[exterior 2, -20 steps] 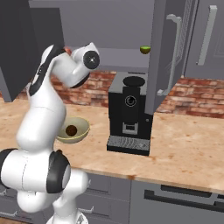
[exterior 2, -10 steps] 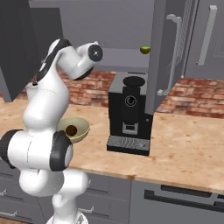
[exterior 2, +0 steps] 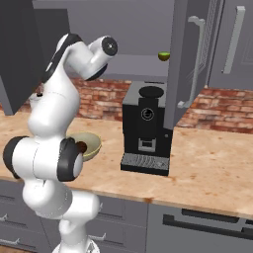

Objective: Open the cabinet. Pick the peach and orange from the cabinet and place them into the bowl. Then close the cabinet.

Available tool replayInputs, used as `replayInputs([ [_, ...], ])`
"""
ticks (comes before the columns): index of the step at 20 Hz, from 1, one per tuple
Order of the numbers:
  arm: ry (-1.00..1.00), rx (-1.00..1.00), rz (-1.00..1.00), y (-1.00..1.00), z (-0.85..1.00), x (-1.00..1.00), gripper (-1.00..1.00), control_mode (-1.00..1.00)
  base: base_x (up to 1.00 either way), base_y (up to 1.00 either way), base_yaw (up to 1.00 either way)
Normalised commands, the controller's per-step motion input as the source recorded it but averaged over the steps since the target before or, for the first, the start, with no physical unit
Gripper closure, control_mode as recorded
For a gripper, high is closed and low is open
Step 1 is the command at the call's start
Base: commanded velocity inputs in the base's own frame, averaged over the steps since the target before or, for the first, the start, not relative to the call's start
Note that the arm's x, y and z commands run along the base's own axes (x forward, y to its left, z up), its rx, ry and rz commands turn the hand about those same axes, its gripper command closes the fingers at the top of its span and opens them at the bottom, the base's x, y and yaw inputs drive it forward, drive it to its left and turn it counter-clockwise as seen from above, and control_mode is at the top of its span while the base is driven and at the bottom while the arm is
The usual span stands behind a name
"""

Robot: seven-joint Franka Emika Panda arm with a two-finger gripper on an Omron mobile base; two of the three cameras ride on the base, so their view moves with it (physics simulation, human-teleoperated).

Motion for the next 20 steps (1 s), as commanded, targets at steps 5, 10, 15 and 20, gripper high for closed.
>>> replayInputs([
  [5,0.08,0.08,0.0,0.23,0.02,0.05,-1.0,-1.0,0.0,0.0,0.0],
  [10,0.07,0.03,0.0,0.36,0.0,0.07,-1.0,-1.0,0.0,0.0,0.0],
  [15,0.06,0.0,0.0,0.39,-0.01,0.02,-1.0,-1.0,0.0,0.0,0.0],
  [20,0.02,0.0,0.0,0.28,-0.05,0.01,-1.0,-1.0,0.0,0.0,0.0],
])
